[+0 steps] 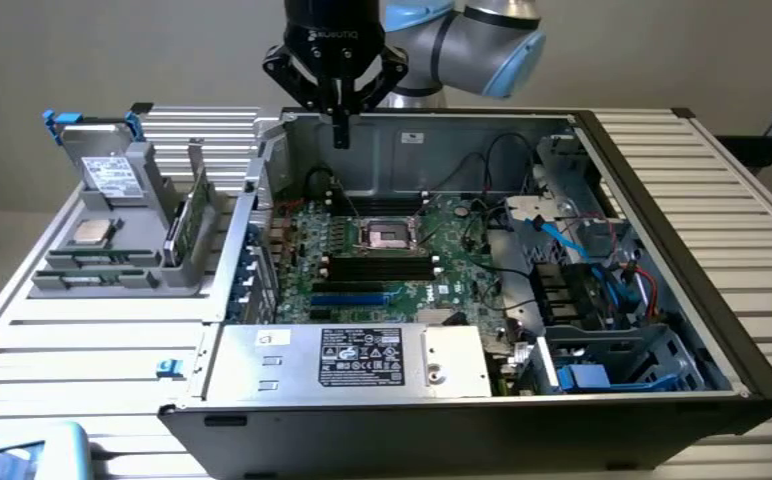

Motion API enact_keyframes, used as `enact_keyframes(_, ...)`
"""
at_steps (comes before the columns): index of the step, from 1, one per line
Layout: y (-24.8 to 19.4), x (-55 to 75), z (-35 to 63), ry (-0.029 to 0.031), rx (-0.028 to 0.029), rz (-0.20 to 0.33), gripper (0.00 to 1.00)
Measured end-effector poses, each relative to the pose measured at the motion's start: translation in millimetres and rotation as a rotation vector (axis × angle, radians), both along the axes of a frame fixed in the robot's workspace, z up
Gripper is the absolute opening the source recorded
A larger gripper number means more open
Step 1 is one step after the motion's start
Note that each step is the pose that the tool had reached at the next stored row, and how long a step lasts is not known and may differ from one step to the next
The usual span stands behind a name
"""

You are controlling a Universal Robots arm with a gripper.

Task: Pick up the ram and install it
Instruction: 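Reach for the ram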

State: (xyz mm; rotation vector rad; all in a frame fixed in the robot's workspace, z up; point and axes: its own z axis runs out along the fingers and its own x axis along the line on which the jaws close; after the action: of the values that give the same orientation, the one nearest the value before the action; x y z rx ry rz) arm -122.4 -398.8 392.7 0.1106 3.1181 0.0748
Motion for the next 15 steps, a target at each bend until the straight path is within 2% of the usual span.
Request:
enact_keyframes(5,0.0,-12.5,0.0,0.0,0.0,0.0,0.11)
enact_keyframes(15,0.0,-57.4,0.0,0.0,0.0001,0.0,0.11)
